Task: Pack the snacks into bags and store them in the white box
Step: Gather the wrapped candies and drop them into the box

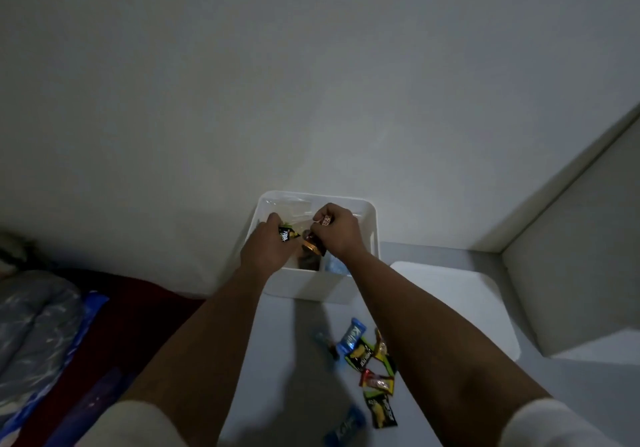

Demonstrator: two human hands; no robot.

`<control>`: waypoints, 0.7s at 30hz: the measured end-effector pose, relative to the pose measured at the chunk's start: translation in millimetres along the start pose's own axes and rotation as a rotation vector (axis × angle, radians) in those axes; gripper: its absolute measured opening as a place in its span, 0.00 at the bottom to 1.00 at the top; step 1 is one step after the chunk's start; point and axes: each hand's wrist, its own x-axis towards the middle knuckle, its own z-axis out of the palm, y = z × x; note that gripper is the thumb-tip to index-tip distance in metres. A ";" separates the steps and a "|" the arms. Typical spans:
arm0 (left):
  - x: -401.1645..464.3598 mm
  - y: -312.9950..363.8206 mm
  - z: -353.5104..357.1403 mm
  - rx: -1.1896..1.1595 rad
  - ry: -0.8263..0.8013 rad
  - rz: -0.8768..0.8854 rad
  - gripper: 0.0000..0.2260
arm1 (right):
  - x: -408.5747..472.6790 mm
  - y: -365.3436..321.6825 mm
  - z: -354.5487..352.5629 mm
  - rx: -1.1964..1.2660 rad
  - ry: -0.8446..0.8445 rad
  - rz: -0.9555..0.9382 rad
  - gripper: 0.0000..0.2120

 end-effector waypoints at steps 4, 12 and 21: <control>43.9 -14.0 -2.4 0.044 -0.123 -0.073 0.20 | 39.5 7.7 37.4 -0.126 -0.104 0.129 0.06; 62.4 -16.1 7.3 0.015 -0.269 -0.108 0.28 | 55.3 20.8 34.6 -0.173 -0.202 0.223 0.15; -28.4 -6.8 41.8 -0.126 0.110 0.294 0.06 | -21.8 76.7 -57.3 -0.070 0.375 0.120 0.10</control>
